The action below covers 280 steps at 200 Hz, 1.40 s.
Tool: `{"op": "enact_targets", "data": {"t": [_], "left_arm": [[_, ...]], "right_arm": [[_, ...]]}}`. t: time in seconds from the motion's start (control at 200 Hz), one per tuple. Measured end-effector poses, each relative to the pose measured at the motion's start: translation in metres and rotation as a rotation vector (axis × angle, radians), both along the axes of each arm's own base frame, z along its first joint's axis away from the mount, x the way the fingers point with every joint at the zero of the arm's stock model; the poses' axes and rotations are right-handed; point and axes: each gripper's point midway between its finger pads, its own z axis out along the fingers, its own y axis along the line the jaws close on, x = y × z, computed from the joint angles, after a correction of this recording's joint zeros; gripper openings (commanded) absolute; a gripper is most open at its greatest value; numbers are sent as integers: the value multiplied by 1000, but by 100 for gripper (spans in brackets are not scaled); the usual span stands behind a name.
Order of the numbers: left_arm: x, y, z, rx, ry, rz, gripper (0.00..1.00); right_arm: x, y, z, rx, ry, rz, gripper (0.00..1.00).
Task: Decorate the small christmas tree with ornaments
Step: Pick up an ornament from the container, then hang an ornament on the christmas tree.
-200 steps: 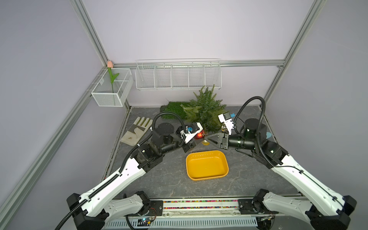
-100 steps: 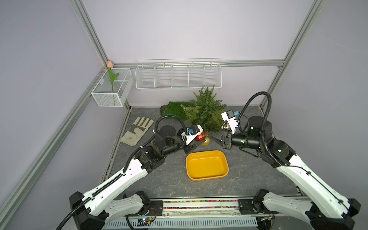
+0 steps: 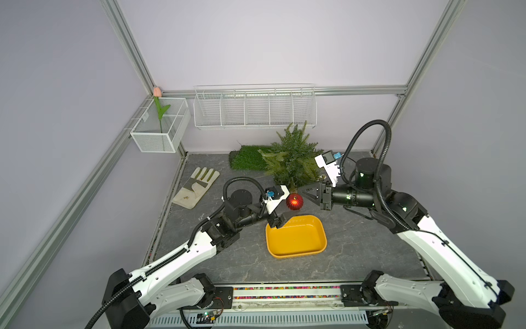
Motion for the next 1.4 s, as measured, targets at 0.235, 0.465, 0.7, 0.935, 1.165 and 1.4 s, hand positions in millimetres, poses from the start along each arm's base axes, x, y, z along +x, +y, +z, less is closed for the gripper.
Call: {"op": "enact_targets", "data": {"t": [0.235,0.465,0.7,0.935,1.165,1.4], "left_arm": [[-3,-1,18,-130,-26,-18,67],[-4,-1,15,-157,-20,-19,65],[0,1,16,-156,-30,7,58],[7,4,12,-117,-45,46,46],[31,18,28,-54,-72,134,43],[52,25,52,17,-117,186,41]], "right_arm": [[-1,0,3,0,-6,5,7],[0,0,7,-6,-9,5,7],[3,2,16,-2,-31,3,6],[13,6,10,-44,-26,-10,6],[38,1,9,-123,-55,-72,7],[60,-1,11,-167,-94,-110,7]]}}
